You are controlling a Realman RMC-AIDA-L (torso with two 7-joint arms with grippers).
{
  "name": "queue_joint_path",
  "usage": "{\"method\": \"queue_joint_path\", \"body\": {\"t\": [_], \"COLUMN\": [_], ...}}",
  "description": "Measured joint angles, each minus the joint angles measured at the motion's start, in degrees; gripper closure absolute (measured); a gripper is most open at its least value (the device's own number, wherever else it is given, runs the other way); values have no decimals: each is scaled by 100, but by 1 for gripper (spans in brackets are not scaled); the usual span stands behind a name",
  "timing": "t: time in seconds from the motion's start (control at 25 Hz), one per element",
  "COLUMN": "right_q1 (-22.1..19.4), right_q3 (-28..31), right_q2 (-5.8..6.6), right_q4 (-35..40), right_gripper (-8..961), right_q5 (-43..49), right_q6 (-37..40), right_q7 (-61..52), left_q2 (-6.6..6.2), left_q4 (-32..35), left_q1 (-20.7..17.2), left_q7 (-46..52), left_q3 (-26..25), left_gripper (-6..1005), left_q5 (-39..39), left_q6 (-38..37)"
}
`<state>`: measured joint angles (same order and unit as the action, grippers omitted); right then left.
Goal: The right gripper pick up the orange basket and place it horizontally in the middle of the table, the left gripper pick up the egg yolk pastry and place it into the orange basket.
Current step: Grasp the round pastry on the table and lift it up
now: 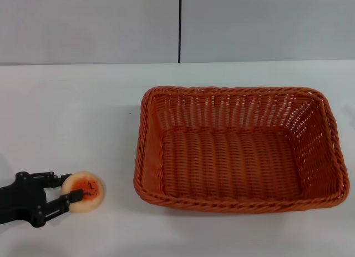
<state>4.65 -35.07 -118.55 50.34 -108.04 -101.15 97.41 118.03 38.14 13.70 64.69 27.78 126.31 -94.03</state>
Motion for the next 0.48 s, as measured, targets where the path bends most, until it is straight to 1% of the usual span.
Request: {"method": "queue_joint_path", "body": {"t": [0.32, 0.44, 0.48], "right_q1": [7, 12, 32], "right_q3": [38, 68, 76], "right_q2": [-1, -3, -2], "right_q4": [-128, -177, -207], "right_gripper": [202, 202, 202], "right_q5": [-13, -16, -18], "right_q6": [-2, -10, -15], "right_q7": [35, 38, 36], "left_q2": [-5, -45, -92], "left_q4": [39, 55, 64], "left_q1": [-36, -68, -67], "left_q7": [-22, -76, -92], "left_q3": [-58, -456, -752], "left_gripper": [684, 758, 765], "left_q5": [-172, -328, -434], "left_q6": [-82, -348, -613]}}
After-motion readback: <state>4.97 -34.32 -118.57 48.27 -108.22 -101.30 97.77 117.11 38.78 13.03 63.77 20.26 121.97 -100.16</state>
